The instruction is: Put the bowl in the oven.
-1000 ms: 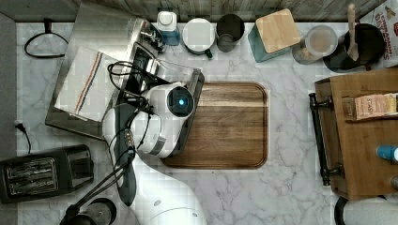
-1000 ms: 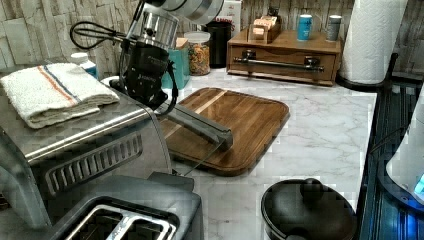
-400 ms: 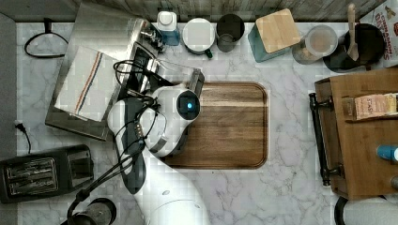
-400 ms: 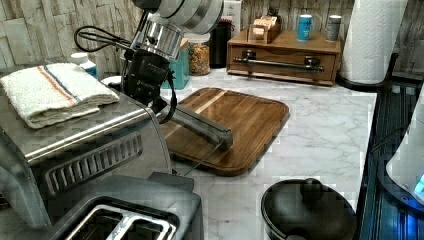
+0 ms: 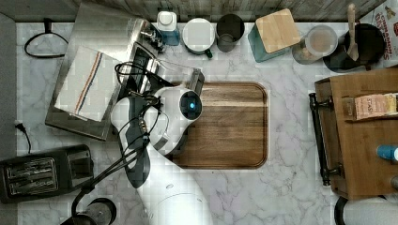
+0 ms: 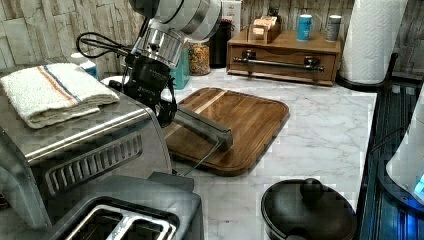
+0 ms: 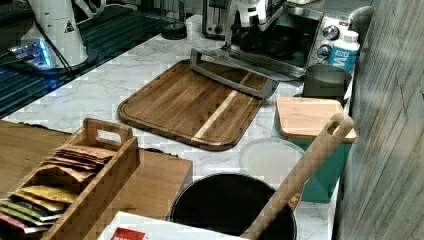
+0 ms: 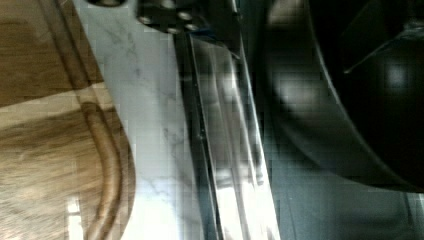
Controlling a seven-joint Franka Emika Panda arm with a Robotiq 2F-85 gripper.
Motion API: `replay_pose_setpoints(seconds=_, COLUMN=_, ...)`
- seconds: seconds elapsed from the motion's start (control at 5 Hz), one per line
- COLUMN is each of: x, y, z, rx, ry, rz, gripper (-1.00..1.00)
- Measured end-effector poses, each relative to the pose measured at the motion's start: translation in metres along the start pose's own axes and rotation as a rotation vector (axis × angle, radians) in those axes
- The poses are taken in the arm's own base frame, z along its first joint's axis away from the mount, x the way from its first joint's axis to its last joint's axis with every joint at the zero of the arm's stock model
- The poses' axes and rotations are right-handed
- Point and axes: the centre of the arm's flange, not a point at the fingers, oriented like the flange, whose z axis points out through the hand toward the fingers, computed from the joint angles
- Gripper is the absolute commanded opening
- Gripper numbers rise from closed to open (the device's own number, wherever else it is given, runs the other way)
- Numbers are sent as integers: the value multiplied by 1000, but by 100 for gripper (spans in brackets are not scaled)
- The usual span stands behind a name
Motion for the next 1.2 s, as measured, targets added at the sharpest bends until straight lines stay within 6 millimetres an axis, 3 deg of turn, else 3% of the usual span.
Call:
replay_pose_setpoints(seconds=0.2, x=-4, y=2, z=-8, rx=-6, ry=14, rz=-1, gripper=100)
replay_pose_setpoints(seconds=0.4, x=-9, y=7, z=-31, rx=-8, ry=45, rz=7, gripper=100)
replay_pose_setpoints(seconds=0.6, x=-5, y=12, z=-67, rx=11, ry=87, rz=24, gripper=100)
replay_pose_setpoints(seconds=1.0, x=21, y=29, z=-140, rx=82, ry=215, rz=74, gripper=100)
replay_pose_setpoints(seconds=1.2, x=29, y=40, z=-152, rx=86, ry=249, rz=102, gripper=100)
